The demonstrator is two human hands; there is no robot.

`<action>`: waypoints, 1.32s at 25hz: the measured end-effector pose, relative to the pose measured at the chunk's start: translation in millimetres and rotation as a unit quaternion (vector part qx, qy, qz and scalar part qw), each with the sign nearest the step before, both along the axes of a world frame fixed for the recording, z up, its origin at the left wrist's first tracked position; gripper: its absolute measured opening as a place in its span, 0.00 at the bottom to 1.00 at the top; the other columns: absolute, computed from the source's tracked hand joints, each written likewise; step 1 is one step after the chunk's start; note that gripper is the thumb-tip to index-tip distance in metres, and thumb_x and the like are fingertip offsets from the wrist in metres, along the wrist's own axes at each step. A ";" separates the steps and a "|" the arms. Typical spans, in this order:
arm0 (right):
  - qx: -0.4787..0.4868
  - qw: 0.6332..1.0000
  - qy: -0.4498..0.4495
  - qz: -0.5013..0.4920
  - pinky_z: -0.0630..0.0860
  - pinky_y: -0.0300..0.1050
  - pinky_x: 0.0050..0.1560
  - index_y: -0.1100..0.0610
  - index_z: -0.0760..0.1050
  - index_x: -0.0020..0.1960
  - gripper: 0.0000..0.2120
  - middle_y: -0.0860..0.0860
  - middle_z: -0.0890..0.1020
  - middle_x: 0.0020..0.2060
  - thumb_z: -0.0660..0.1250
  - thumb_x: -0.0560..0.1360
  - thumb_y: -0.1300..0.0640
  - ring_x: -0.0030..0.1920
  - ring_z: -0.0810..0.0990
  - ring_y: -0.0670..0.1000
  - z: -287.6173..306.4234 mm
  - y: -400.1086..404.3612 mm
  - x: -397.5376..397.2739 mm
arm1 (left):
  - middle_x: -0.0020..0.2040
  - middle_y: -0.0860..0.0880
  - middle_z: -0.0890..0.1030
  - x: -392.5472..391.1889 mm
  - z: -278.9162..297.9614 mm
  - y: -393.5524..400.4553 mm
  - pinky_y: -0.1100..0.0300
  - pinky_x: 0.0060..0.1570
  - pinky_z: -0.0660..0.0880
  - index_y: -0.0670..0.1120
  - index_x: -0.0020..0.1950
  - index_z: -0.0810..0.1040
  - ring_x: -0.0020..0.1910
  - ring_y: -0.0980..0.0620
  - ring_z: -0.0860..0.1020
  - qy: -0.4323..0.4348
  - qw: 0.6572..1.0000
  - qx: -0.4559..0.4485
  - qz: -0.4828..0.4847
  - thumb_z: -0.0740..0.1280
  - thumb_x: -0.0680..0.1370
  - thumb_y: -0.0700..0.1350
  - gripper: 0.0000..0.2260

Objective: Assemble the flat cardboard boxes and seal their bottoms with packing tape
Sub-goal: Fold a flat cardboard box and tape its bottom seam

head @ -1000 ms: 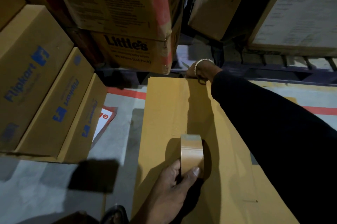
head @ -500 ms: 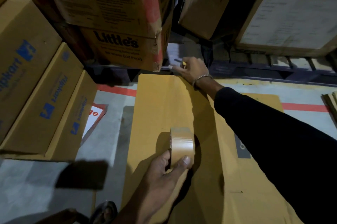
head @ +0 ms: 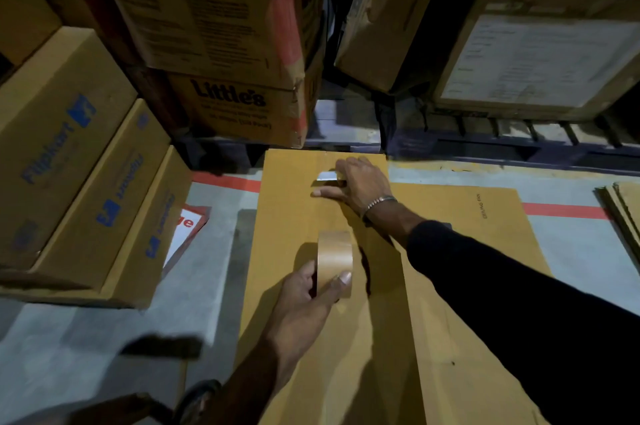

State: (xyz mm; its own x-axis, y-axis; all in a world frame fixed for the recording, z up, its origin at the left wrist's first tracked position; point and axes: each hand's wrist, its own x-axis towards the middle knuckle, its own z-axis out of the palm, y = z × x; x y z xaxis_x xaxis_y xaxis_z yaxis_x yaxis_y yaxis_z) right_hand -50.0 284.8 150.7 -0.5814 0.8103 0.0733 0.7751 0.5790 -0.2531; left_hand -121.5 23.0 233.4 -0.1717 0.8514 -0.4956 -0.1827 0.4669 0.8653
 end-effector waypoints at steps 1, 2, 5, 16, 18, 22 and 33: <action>0.001 1.000 -0.010 0.003 0.74 0.51 0.46 0.52 0.76 0.51 0.37 0.51 0.78 0.46 0.60 0.67 0.19 0.49 0.75 0.54 -2.6 -13.8 5.4 | 0.51 0.61 0.87 1.9 1.6 -0.5 0.75 0.41 0.74 0.55 0.62 0.80 0.51 0.63 0.84 0.012 1.000 0.004 0.008 0.70 0.82 0.46 0.09; 0.004 1.000 -0.016 0.002 0.74 0.52 0.46 0.52 0.78 0.52 0.40 0.51 0.78 0.47 0.57 0.66 0.17 0.50 0.75 0.54 -6.9 -25.9 11.4 | 0.50 0.61 0.87 3.1 0.2 0.1 0.75 0.41 0.74 0.56 0.60 0.79 0.50 0.63 0.84 0.021 1.000 0.007 0.015 0.70 0.82 0.46 0.08; 0.021 0.999 -0.023 -0.012 0.73 0.50 0.47 0.52 0.80 0.56 0.52 0.51 0.77 0.49 0.40 0.62 0.14 0.50 0.74 0.54 -10.7 -50.4 22.0 | 0.53 0.60 0.86 6.1 1.2 0.4 0.76 0.41 0.73 0.58 0.61 0.78 0.52 0.65 0.82 0.044 0.999 -0.005 0.015 0.70 0.82 0.49 0.08; -0.003 0.995 -0.082 -0.064 0.74 0.51 0.51 0.52 0.81 0.58 0.43 0.52 0.77 0.50 0.60 0.65 0.17 0.53 0.74 0.54 -0.7 -59.7 14.8 | 0.58 0.54 0.85 26.8 -19.4 -41.8 0.55 0.57 0.82 0.53 0.72 0.74 0.56 0.56 0.83 0.110 0.992 -0.047 0.038 0.70 0.73 0.69 0.33; -0.021 0.993 -0.090 -0.077 0.75 0.51 0.52 0.53 0.80 0.58 0.42 0.53 0.78 0.52 0.60 0.66 0.18 0.55 0.74 0.54 10.7 -71.0 10.9 | 0.57 0.53 0.84 28.8 -14.0 -51.1 0.51 0.57 0.82 0.54 0.69 0.75 0.57 0.53 0.83 0.128 0.989 -0.045 0.053 0.70 0.74 0.68 0.29; -0.048 0.991 -0.089 -0.088 0.75 0.51 0.54 0.53 0.80 0.58 0.28 0.53 0.78 0.53 0.66 0.75 0.30 0.58 0.75 0.55 19.9 -119.2 29.9 | 0.49 0.50 0.85 23.5 -1.7 -45.4 0.44 0.50 0.83 0.54 0.56 0.78 0.48 0.49 0.85 0.131 0.989 -0.026 0.070 0.71 0.79 0.58 0.12; -0.056 0.990 -0.098 -0.080 0.70 0.48 0.43 0.54 0.78 0.43 0.40 0.50 0.78 0.41 0.61 0.60 0.17 0.49 0.74 0.52 17.5 -154.9 48.8 | 0.65 0.52 0.82 59.6 -20.4 -130.3 0.46 0.63 0.79 0.54 0.74 0.74 0.63 0.49 0.80 0.169 0.981 -0.079 0.056 0.64 0.66 0.82 0.45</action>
